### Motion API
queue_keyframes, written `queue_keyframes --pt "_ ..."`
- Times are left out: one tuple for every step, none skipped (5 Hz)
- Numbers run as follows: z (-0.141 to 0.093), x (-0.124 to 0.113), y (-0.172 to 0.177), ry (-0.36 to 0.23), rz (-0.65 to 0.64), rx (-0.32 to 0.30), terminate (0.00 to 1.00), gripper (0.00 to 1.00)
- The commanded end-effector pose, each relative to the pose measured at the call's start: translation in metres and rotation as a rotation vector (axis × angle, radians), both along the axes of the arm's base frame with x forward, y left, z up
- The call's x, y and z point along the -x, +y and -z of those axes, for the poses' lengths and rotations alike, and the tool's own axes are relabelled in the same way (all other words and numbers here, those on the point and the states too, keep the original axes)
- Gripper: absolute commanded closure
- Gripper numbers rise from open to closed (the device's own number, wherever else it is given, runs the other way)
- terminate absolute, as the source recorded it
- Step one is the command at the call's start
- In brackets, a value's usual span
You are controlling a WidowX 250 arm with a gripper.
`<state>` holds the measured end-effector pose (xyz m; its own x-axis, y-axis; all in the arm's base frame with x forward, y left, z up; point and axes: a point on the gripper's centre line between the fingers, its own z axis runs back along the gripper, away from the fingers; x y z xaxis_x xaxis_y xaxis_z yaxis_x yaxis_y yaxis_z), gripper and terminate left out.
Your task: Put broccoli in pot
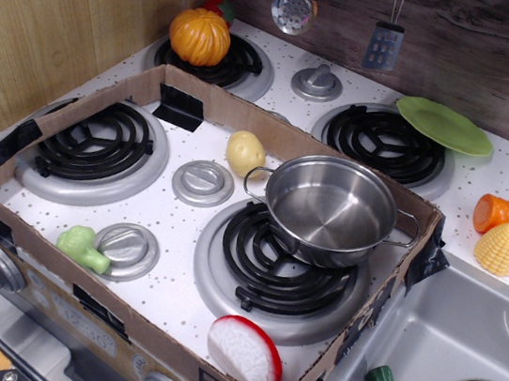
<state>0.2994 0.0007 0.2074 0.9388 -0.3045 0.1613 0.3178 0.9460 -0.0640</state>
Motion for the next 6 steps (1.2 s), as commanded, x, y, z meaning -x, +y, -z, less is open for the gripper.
queue_keyframes --pt "0.000 0.000 0.000 0.000 0.000 0.000 0.00 0.00" --pt "0.013 0.023 0.014 0.000 -0.076 -0.034 0.00 0.00" --pt "0.026 0.039 0.027 -0.008 -0.141 -0.045 0.00 0.00" --pt "0.036 0.050 0.041 0.008 -0.165 -0.076 0.00 0.00" --pt "0.048 0.062 0.059 0.049 -0.227 -0.074 0.00 0.00" --pt "0.066 0.077 0.064 0.044 -0.320 -0.073 0.00 0.00"
